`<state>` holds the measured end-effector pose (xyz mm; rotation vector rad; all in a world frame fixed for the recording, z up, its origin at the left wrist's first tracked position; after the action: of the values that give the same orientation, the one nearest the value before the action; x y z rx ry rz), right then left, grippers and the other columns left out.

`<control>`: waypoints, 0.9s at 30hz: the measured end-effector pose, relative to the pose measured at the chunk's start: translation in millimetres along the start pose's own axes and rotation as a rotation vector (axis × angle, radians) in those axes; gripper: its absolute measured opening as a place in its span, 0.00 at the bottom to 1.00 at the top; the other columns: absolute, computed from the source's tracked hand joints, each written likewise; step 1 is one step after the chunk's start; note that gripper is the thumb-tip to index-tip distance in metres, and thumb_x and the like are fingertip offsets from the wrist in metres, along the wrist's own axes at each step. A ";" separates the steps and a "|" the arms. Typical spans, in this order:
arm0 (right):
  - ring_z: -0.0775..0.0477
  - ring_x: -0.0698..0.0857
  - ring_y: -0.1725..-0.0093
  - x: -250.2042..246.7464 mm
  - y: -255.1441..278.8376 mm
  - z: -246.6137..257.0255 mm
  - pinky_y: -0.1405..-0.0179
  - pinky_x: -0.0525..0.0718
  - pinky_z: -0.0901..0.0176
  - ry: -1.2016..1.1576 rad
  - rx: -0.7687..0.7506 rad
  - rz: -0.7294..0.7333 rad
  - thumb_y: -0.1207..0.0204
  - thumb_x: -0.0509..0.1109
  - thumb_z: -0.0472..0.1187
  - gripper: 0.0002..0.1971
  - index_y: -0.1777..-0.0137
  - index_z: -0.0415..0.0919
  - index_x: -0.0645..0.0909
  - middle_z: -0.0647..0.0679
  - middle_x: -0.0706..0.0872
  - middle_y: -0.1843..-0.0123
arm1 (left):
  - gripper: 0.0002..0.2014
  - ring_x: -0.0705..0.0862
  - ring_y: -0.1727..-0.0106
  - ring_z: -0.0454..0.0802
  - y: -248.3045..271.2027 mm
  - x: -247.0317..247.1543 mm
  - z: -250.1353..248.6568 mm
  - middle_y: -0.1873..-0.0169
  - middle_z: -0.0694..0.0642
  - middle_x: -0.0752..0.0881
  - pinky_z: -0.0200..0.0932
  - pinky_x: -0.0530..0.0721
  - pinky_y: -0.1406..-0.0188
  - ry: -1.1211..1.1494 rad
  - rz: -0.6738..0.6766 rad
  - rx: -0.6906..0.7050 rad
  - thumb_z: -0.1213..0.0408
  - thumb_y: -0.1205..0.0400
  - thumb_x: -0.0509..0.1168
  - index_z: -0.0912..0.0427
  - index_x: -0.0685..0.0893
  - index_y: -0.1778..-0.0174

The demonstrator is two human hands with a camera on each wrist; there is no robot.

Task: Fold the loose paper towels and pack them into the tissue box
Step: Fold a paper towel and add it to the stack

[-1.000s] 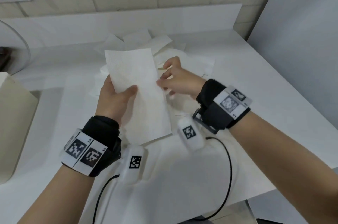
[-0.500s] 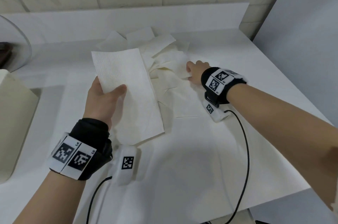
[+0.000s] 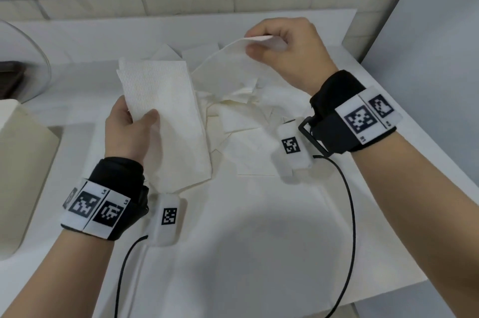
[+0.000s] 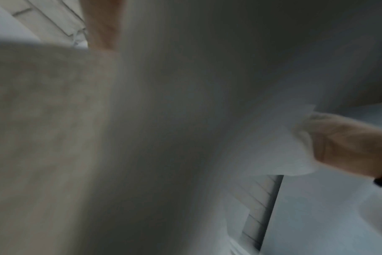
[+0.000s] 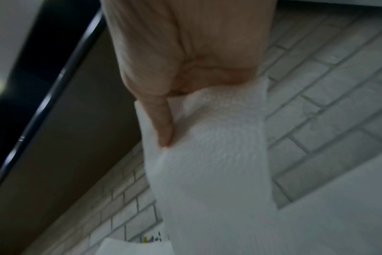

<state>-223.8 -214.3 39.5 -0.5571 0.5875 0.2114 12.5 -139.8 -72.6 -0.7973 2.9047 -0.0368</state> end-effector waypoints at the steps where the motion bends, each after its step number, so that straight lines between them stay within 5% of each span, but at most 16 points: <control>1: 0.71 0.81 0.59 3.4 1.2 10.3 0.50 0.75 0.78 -0.022 -0.028 0.084 0.26 0.70 0.38 0.04 0.54 0.45 0.86 0.66 0.84 0.61 | 0.11 0.82 0.47 0.55 -2.4 -1.5 -2.5 0.51 0.51 0.84 0.51 0.80 0.43 -0.015 0.000 0.022 0.72 0.21 0.63 0.54 0.78 0.47; 8: 0.61 0.84 0.62 18.8 21.9 69.9 0.60 0.81 0.71 -0.251 -0.064 0.526 0.33 0.76 0.39 0.04 0.60 0.43 0.84 0.57 0.86 0.65 | 0.10 0.81 0.52 0.52 -4.1 -8.0 -19.2 0.60 0.46 0.83 0.49 0.79 0.47 -0.014 0.015 0.091 0.69 0.18 0.60 0.49 0.81 0.58; 11: 0.58 0.84 0.57 28.5 18.7 77.0 0.53 0.80 0.68 -0.186 -0.061 0.536 0.34 0.77 0.40 0.09 0.58 0.37 0.84 0.53 0.85 0.60 | 0.09 0.84 0.49 0.49 7.1 -0.3 -29.3 0.54 0.49 0.86 0.44 0.81 0.46 0.018 0.134 0.119 0.66 0.17 0.61 0.46 0.83 0.54; 14: 0.58 0.78 0.42 39.1 4.8 73.8 0.45 0.67 0.81 0.060 -0.127 0.438 0.30 0.76 0.44 0.08 0.56 0.41 0.84 0.52 0.81 0.43 | 0.09 0.86 0.51 0.40 25.2 11.6 -40.1 0.52 0.46 0.88 0.31 0.83 0.50 0.058 0.305 0.131 0.65 0.16 0.61 0.51 0.83 0.44; 16: 0.53 0.78 0.39 51.4 0.3 70.4 0.40 0.69 0.76 0.107 -0.120 0.455 0.29 0.74 0.45 0.08 0.57 0.41 0.82 0.49 0.81 0.39 | 0.10 0.86 0.49 0.42 37.1 16.8 -44.7 0.51 0.46 0.88 0.36 0.84 0.48 0.086 0.377 0.123 0.64 0.17 0.60 0.49 0.84 0.45; 18: 0.51 0.81 0.49 64.2 -1.0 67.0 0.44 0.77 0.61 0.105 -0.082 0.493 0.27 0.74 0.43 0.09 0.57 0.37 0.81 0.47 0.84 0.50 | 0.10 0.86 0.50 0.43 43.6 15.2 -44.0 0.49 0.47 0.88 0.39 0.83 0.50 0.125 0.368 0.081 0.61 0.16 0.60 0.44 0.85 0.47; 22: 0.66 0.74 0.69 80.5 -4.7 67.5 0.67 0.70 0.76 0.067 -0.038 0.452 0.29 0.74 0.41 0.12 0.67 0.48 0.74 0.58 0.75 0.66 | 0.13 0.86 0.49 0.45 46.0 4.4 -31.8 0.53 0.44 0.88 0.45 0.81 0.47 0.176 0.280 -0.007 0.48 0.16 0.56 0.43 0.85 0.49; 25: 0.67 0.73 0.71 93.4 -4.8 74.3 0.68 0.70 0.77 0.031 -0.046 0.427 0.32 0.76 0.39 0.14 0.69 0.50 0.72 0.59 0.75 0.68 | 0.17 0.86 0.48 0.44 47.3 -3.9 -27.2 0.52 0.45 0.87 0.42 0.81 0.48 0.246 0.235 -0.030 0.40 0.19 0.55 0.45 0.82 0.48; 27: 0.65 0.73 0.69 99.2 -3.8 79.3 0.65 0.71 0.77 0.004 -0.050 0.372 0.34 0.78 0.38 0.13 0.66 0.49 0.73 0.59 0.76 0.67 | 0.14 0.87 0.50 0.42 49.8 -5.6 -34.5 0.50 0.46 0.87 0.38 0.83 0.52 0.192 0.268 0.076 0.46 0.26 0.65 0.43 0.78 0.47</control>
<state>-104.6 -170.3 38.8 -0.4931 0.6891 0.5780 -12.5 -94.5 -40.6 -0.4074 3.1418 -0.2068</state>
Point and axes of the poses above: each hand's wrist, its own y-axis away from the middle knuckle, its own x-axis out of the palm, z = x × y, the point moved 7 cm from there along -y, towards the middle knuckle
